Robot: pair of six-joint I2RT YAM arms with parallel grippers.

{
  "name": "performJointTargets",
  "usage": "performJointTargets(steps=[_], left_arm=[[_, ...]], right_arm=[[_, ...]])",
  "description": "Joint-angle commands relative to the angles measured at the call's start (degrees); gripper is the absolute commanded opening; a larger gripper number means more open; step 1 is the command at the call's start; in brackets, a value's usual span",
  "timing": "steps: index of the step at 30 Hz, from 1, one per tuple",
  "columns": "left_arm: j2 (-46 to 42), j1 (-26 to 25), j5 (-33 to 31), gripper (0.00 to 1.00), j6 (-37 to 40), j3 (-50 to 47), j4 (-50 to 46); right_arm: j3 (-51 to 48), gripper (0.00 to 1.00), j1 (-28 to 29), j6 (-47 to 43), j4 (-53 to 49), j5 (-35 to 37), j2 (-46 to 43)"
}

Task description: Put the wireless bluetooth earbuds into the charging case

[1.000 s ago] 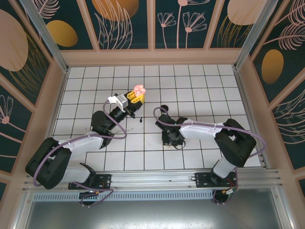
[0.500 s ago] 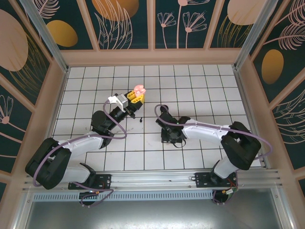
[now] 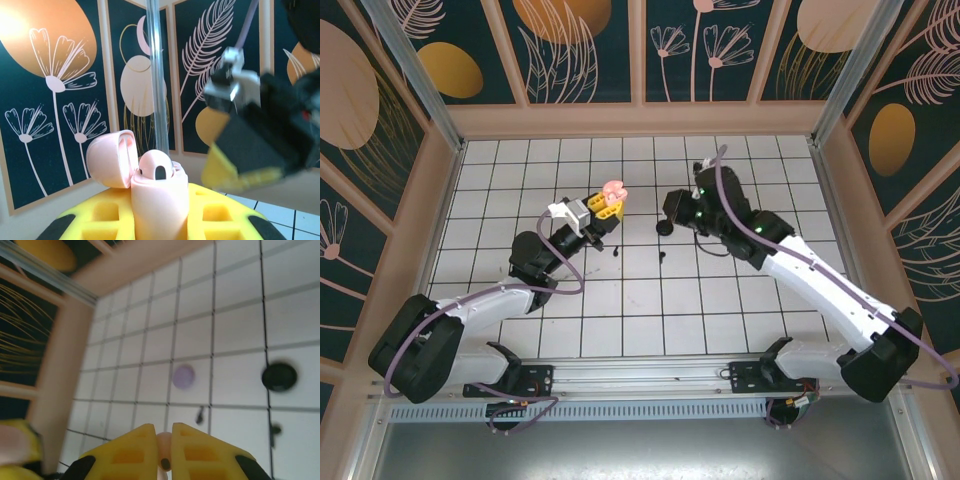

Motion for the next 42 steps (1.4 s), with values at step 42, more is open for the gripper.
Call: performJointTargets(steps=[42], left_arm=[[3.9,-0.4,2.3,0.00,0.4,7.8,3.4]], right_arm=[[-4.6,0.10,4.3,-4.4,34.6,-10.2,1.2]])
